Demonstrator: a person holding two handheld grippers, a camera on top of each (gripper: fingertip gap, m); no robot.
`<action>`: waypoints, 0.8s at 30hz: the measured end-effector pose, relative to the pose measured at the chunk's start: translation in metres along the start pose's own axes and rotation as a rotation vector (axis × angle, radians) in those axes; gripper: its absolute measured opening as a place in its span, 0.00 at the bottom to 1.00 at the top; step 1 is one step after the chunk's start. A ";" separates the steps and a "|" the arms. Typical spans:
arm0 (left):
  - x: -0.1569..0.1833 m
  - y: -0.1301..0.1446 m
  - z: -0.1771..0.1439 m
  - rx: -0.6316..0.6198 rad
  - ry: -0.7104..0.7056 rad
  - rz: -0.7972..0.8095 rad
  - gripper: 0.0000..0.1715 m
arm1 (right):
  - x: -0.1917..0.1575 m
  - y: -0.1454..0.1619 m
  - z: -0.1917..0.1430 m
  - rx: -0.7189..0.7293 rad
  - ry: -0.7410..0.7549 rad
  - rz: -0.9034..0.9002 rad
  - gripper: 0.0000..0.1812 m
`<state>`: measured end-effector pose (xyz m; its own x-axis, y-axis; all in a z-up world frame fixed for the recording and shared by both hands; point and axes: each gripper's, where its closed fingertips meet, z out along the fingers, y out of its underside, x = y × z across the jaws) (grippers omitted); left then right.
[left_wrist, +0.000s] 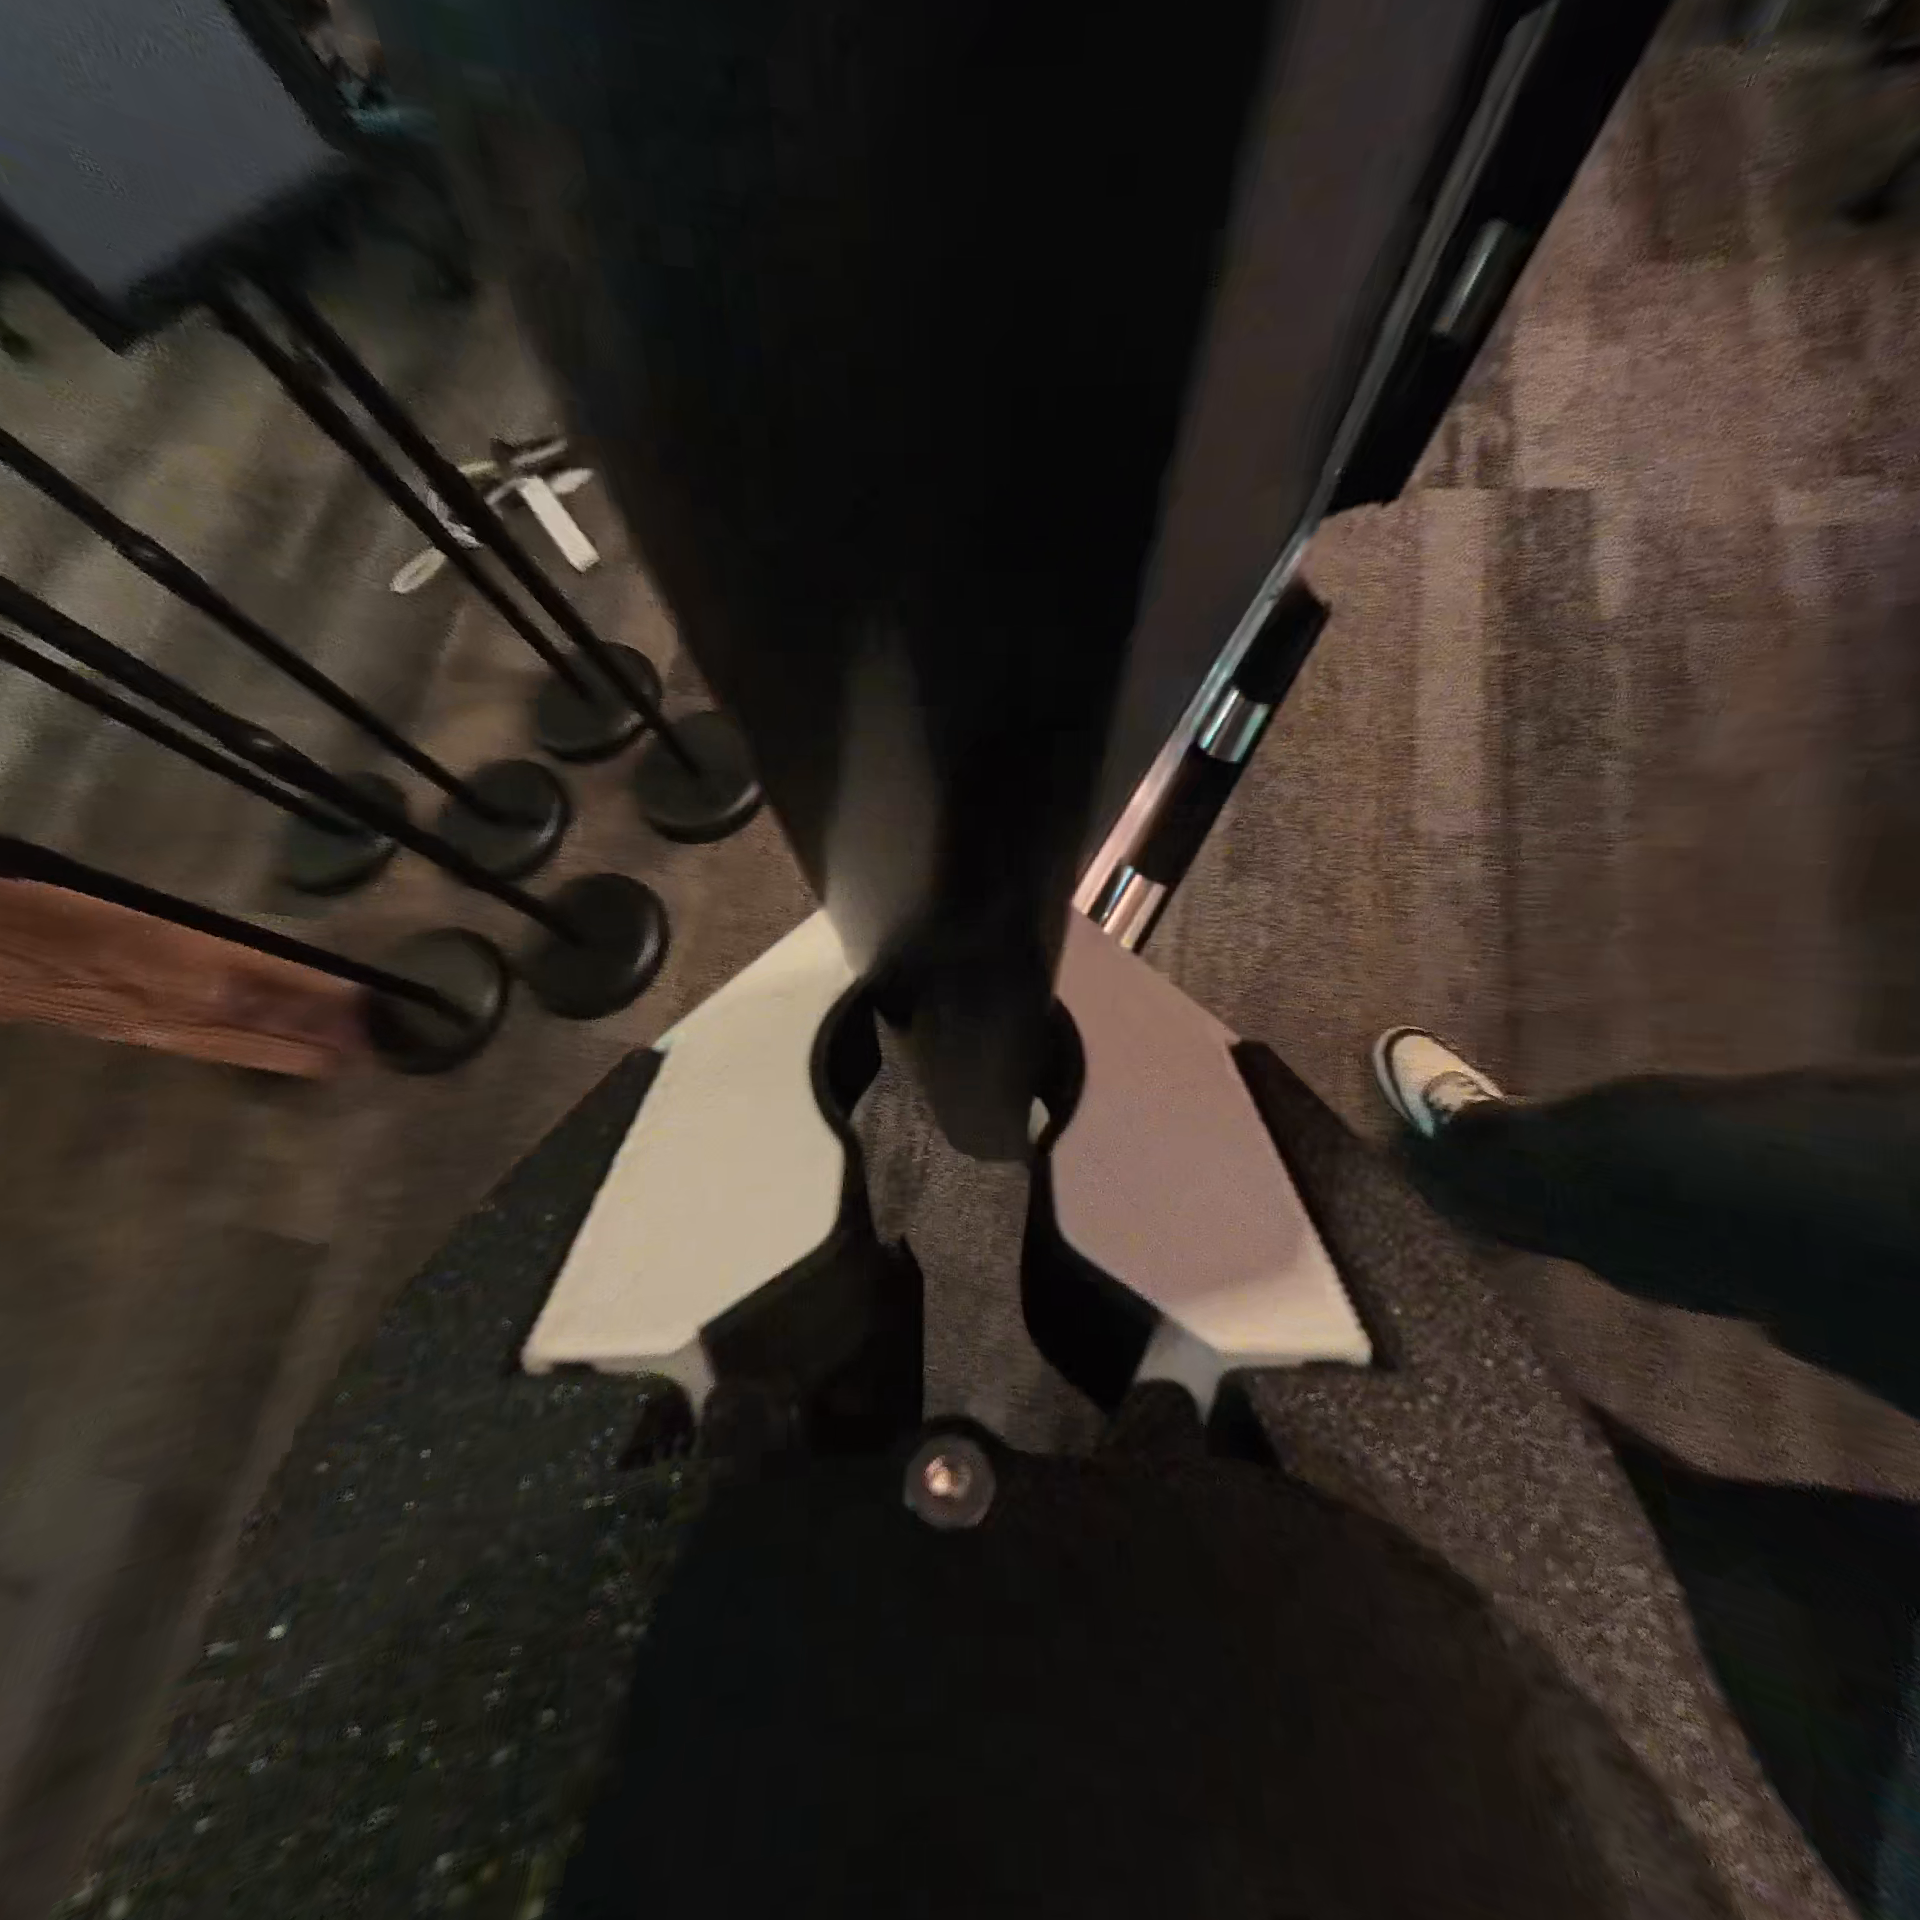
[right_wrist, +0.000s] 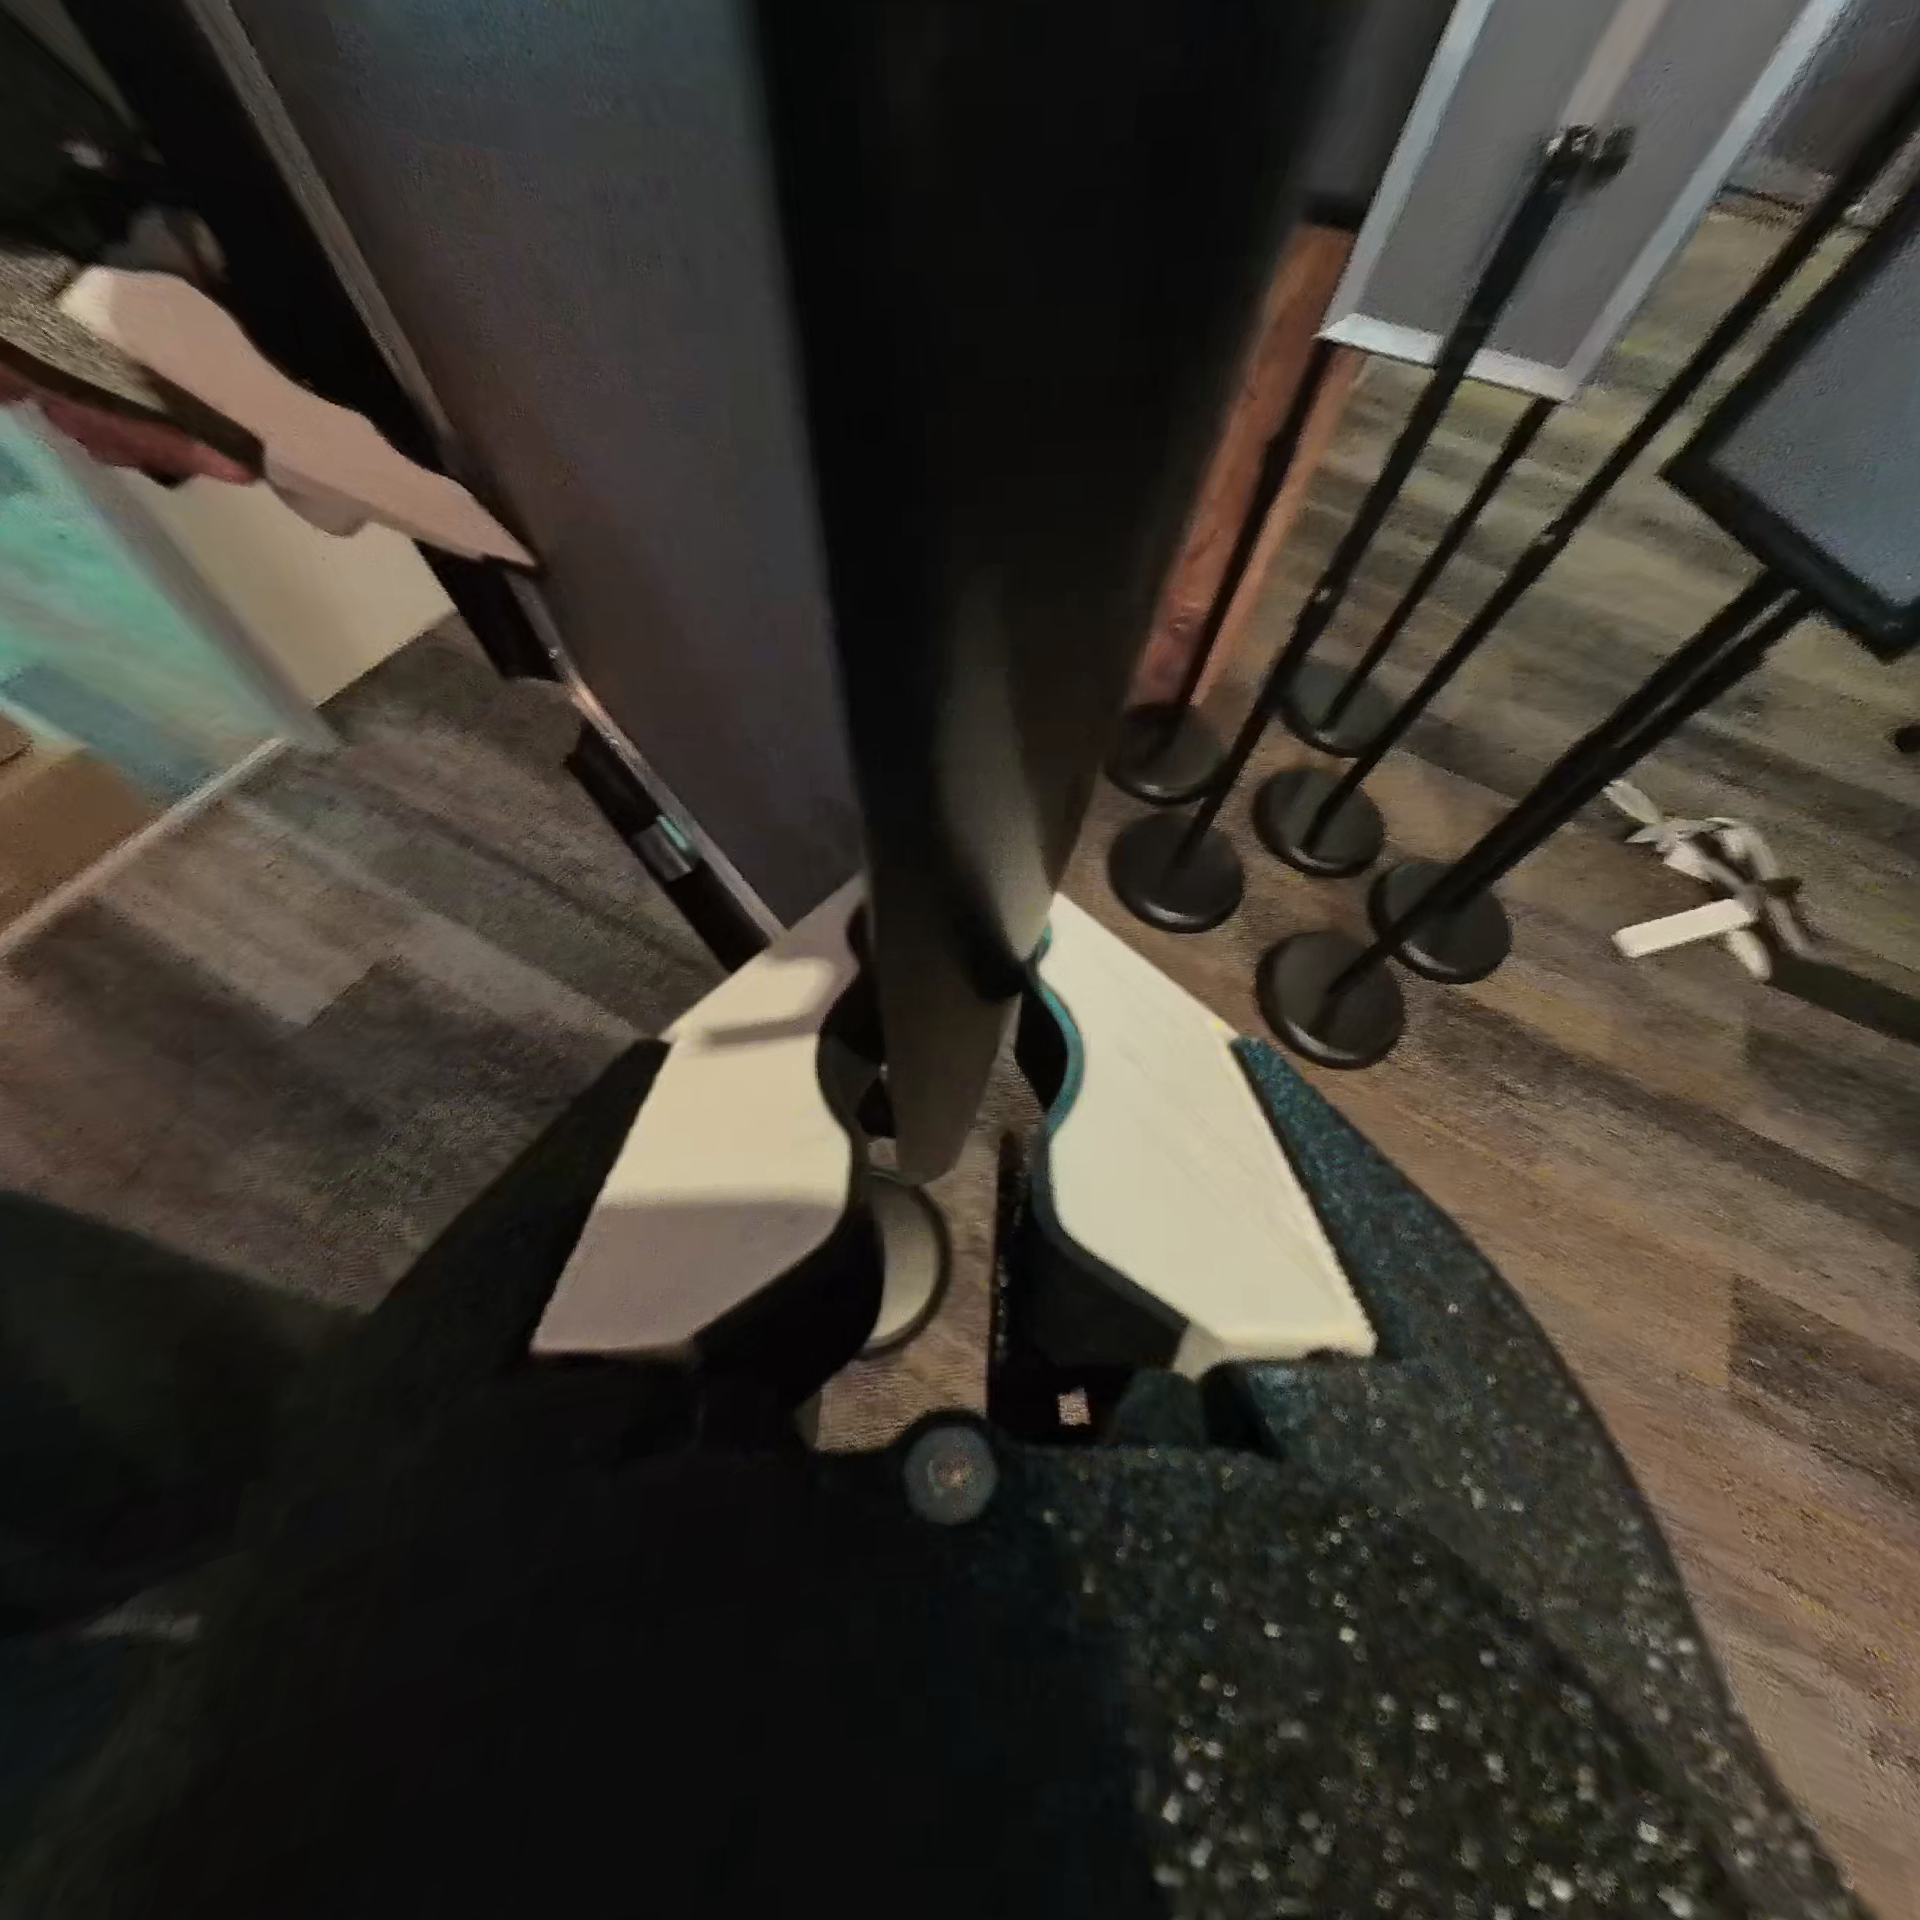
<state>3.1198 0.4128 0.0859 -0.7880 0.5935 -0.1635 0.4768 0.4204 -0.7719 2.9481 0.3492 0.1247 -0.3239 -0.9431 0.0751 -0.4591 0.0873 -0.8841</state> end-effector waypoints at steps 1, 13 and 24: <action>0.000 -0.001 0.002 0.007 -0.013 0.006 0.12 | 0.003 0.000 0.000 0.001 0.019 -0.016 0.11; 0.023 -0.020 -0.023 -0.095 0.395 -0.539 0.11 | -0.002 -0.019 -0.005 -0.144 -0.291 0.635 0.11; 0.010 -0.016 -0.021 -0.076 0.356 -0.496 0.11 | 0.000 -0.024 0.001 -0.204 -0.171 0.584 0.11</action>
<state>3.1128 0.4262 0.1094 -0.7509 0.5016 0.4296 0.1232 0.7455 -0.6551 2.9600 0.3464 0.1448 -0.4395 -0.7584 -0.4813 -0.4005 0.6451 -0.6507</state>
